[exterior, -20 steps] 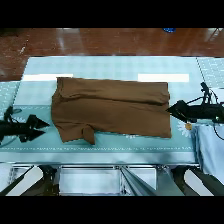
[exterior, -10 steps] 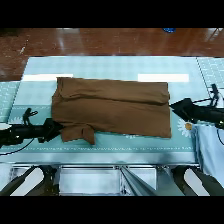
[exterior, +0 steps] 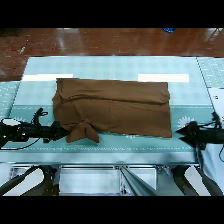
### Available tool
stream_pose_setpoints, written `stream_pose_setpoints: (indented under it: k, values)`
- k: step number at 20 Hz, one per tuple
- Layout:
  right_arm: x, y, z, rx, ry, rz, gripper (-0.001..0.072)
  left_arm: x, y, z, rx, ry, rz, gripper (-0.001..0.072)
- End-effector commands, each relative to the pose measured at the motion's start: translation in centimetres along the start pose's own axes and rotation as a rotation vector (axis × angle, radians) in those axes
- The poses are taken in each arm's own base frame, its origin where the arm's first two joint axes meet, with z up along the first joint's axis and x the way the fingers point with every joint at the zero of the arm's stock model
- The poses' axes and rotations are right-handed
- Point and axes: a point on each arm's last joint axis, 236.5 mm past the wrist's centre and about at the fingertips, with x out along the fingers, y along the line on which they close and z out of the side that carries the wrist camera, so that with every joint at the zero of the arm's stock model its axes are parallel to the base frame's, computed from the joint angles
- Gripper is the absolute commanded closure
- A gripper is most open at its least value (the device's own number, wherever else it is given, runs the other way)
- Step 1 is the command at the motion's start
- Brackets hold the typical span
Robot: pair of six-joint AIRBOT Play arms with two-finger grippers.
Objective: Fold the shirts.
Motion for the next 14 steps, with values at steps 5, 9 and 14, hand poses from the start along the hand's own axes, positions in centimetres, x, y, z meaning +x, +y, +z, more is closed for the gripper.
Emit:
stream_pose_setpoints:
  k: [5, 9, 14]
  values:
    - [4.2, -1.5, -1.2, 0.064, 0.085, -0.032, 0.0304, -1.0, -2.3, 1.5, 0.009, -0.031, -0.066, 0.0688]
    - [5.5, 1.4, 2.8, 0.121, -0.028, 0.131, 0.0306, -1.0, -2.3, 1.6, 0.010, -0.035, -0.065, 0.0688]
    - [7.3, 4.9, 3.5, -0.030, 0.026, 0.140, 0.0609, -3.1, -4.0, 4.7, 0.084, -0.109, -0.064, 0.0688]
